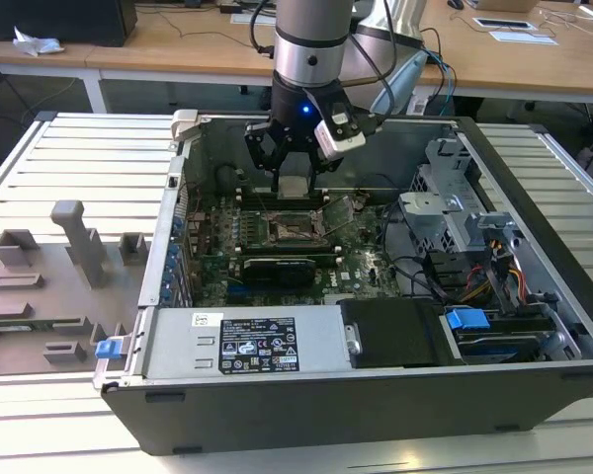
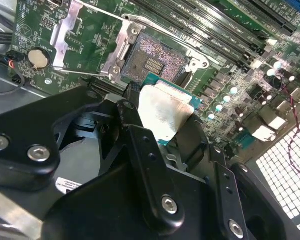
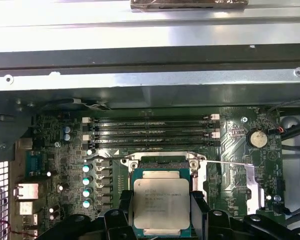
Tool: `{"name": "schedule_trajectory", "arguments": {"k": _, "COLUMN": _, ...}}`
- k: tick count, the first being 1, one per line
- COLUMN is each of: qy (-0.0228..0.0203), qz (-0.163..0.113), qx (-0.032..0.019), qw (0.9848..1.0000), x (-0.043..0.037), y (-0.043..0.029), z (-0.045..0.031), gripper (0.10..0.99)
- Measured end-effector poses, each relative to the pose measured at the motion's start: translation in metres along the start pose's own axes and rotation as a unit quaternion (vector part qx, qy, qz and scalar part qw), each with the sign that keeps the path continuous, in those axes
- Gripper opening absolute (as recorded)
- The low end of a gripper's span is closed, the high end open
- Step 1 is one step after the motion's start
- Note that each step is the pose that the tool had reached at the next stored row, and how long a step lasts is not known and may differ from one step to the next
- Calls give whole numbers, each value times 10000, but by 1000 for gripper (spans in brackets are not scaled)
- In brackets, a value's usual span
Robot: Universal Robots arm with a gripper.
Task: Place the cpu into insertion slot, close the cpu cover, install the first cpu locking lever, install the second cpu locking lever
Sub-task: 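Place the cpu into insertion slot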
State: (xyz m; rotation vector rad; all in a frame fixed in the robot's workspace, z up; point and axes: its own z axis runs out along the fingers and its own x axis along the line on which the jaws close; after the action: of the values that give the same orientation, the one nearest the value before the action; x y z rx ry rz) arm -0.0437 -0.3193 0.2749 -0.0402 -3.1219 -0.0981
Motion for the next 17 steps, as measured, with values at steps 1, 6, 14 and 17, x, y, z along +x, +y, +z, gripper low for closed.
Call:
{"name": "schedule_trajectory", "arguments": {"k": 1, "qy": 0, "qz": 1, "qx": 2, "qw": 10000, "x": 1, "y": 0, "z": 0, "gripper": 541}}
{"name": "schedule_trajectory", "arguments": {"k": 6, "qy": 0, "qz": 1, "qx": 2, "qw": 10000, "x": 0, "y": 0, "z": 1, "gripper": 541}}
{"name": "schedule_trajectory", "arguments": {"k": 14, "qy": -30, "qz": 478, "qx": -8, "qw": 9989, "x": 0, "y": 0, "z": 2, "gripper": 541}}
{"name": "schedule_trajectory", "arguments": {"k": 17, "qy": -44, "qz": 704, "qx": -12, "qw": 9975, "x": 0, "y": 0, "z": 2, "gripper": 541}}
